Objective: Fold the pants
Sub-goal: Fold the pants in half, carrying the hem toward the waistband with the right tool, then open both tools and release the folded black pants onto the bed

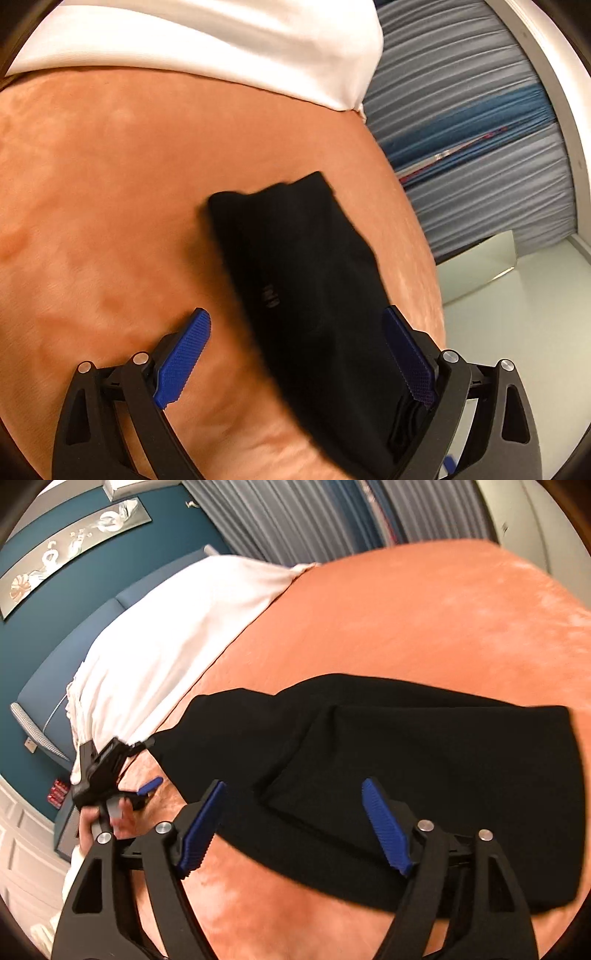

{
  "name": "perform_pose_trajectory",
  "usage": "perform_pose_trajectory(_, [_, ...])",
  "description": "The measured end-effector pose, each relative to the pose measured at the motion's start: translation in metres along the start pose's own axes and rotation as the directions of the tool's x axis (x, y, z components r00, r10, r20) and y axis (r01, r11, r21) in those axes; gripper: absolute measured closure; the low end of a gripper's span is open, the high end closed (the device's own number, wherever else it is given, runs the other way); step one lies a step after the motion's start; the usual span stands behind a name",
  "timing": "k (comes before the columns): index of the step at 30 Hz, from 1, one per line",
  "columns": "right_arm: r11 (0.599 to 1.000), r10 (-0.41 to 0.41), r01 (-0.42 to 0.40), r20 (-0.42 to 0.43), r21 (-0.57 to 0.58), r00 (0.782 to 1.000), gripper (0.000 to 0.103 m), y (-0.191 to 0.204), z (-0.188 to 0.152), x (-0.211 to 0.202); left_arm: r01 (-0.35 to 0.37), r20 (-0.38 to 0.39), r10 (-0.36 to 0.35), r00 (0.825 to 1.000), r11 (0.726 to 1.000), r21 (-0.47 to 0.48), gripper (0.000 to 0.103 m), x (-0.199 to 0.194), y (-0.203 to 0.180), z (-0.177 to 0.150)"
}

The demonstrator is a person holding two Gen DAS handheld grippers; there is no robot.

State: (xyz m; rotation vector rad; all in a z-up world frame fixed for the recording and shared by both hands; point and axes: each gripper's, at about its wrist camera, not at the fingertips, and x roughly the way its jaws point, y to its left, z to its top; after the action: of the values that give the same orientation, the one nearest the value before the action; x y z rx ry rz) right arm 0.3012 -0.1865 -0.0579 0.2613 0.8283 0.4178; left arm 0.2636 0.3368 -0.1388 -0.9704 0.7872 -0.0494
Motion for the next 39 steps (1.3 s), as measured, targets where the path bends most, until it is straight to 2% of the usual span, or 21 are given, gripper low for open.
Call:
perform_pose_trajectory(2, [0.999, -0.043, 0.043, 0.006, -0.001, 0.999, 0.029, -0.004, -0.015, -0.011, 0.052, -0.046, -0.054, 0.997, 0.998, -0.044, 0.012, 0.015, 0.003, 0.004])
perform_pose_trajectory(3, [0.998, -0.055, 0.055, 0.004, 0.002, 0.998, 0.029, -0.002, -0.027, -0.018, 0.042, -0.058, -0.047, 0.997, 0.996, -0.075, 0.013, 0.021, 0.005, 0.005])
perform_pose_trajectory(5, [0.997, -0.080, 0.080, -0.001, 0.013, 0.997, 0.029, -0.008, -0.035, -0.026, 0.044, -0.031, -0.046, 0.998, 0.995, -0.084, 0.016, 0.027, 0.000, 0.014])
perform_pose_trajectory(6, [0.996, -0.082, 0.082, -0.005, 0.023, 0.997, 0.029, -0.012, -0.037, -0.031, 0.070, -0.032, -0.073, 0.997, 0.994, -0.088, 0.023, 0.031, -0.003, 0.019])
perform_pose_trajectory(8, [0.995, -0.089, 0.090, -0.013, 0.054, 0.996, 0.029, -0.026, -0.041, -0.041, 0.107, -0.040, -0.114, 0.993, 0.985, -0.138, 0.088, 0.040, 0.003, 0.024])
perform_pose_trajectory(11, [0.991, -0.105, 0.105, -0.001, 0.080, 0.994, 0.029, -0.046, -0.054, -0.060, 0.206, -0.038, -0.228, 0.973, 0.928, -0.309, 0.092, 0.046, 0.029, 0.022])
perform_pose_trajectory(12, [0.990, -0.110, 0.110, 0.005, 0.087, 0.994, 0.029, -0.050, -0.056, -0.066, 0.200, -0.027, -0.218, 0.975, 0.930, -0.308, 0.092, 0.042, 0.029, 0.019])
perform_pose_trajectory(14, [0.987, -0.120, 0.118, 0.011, 0.107, 0.993, 0.029, -0.059, -0.058, -0.073, 0.113, 0.006, -0.113, 0.994, 0.982, -0.150, 0.092, 0.022, -0.002, 0.013])
perform_pose_trajectory(16, [0.981, -0.136, 0.132, 0.015, 0.139, 0.991, 0.029, -0.073, -0.057, -0.078, 0.058, 0.044, -0.059, 0.997, 0.998, 0.024, 0.092, 0.009, -0.050, 0.006])
perform_pose_trajectory(17, [0.978, -0.141, 0.137, 0.019, 0.156, 0.990, 0.029, -0.082, -0.058, -0.082, 0.034, 0.067, -0.042, 0.997, 0.992, 0.118, 0.092, 0.000, -0.082, -0.001])
perform_pose_trajectory(19, [0.972, -0.152, 0.145, 0.026, 0.183, 0.988, 0.029, -0.094, -0.060, -0.091, 0.014, 0.101, -0.044, 0.994, 0.958, 0.285, 0.092, -0.016, -0.143, -0.022])
perform_pose_trajectory(21, [0.967, -0.164, 0.152, 0.045, 0.207, 0.985, 0.029, -0.106, -0.062, -0.102, 0.055, 0.078, -0.100, 0.992, 0.891, 0.451, 0.091, -0.027, -0.212, -0.057])
perform_pose_trajectory(22, [0.964, -0.171, 0.156, 0.053, 0.214, 0.984, 0.029, -0.112, -0.063, -0.108, 0.070, 0.058, -0.118, 0.991, 0.847, 0.527, 0.091, -0.030, -0.244, -0.079])
perform_pose_trajectory(24, [0.959, -0.188, 0.170, 0.061, 0.226, 0.980, 0.029, -0.123, -0.065, -0.119, 0.105, 0.000, -0.141, 0.990, 0.737, 0.667, 0.091, -0.030, -0.303, -0.133])
perform_pose_trajectory(26, [0.955, -0.194, 0.172, 0.071, 0.241, 0.978, 0.029, -0.135, -0.068, -0.129, 0.163, -0.077, -0.155, 0.985, 0.679, 0.716, 0.091, -0.022, -0.334, -0.178])
perform_pose_trajectory(27, [0.955, -0.190, 0.167, 0.074, 0.247, 0.979, 0.029, -0.140, -0.070, -0.134, 0.207, -0.134, -0.161, 0.978, 0.665, 0.717, 0.091, -0.013, -0.347, -0.203])
perform_pose_trajectory(30, [0.948, -0.197, 0.168, 0.086, 0.271, 0.977, 0.029, -0.157, -0.076, -0.149, 0.240, -0.208, -0.129, 0.970, 0.660, 0.712, 0.091, 0.011, -0.360, -0.249])
perform_pose_trajectory(35, [0.937, -0.199, 0.162, 0.095, 0.308, 0.975, 0.028, -0.183, -0.082, -0.166, 0.167, -0.215, -0.002, 0.977, 0.641, 0.749, 0.091, 0.064, -0.364, -0.300])
perform_pose_trajectory(36, [0.937, -0.191, 0.153, 0.093, 0.315, 0.977, 0.029, -0.188, -0.084, -0.168, 0.148, -0.216, 0.031, 0.976, 0.633, 0.760, 0.091, 0.078, -0.363, -0.306])
perform_pose_trajectory(37, [0.936, -0.183, 0.144, 0.095, 0.320, 0.978, 0.028, -0.193, -0.085, -0.169, 0.138, -0.223, 0.059, 0.973, 0.625, 0.768, 0.091, 0.072, -0.352, -0.323])
perform_pose_trajectory(39, [0.937, -0.160, 0.123, 0.091, 0.326, 0.983, 0.028, -0.199, -0.083, -0.170, 0.110, -0.226, 0.125, 0.966, 0.592, 0.799, 0.089, 0.083, -0.342, -0.342])
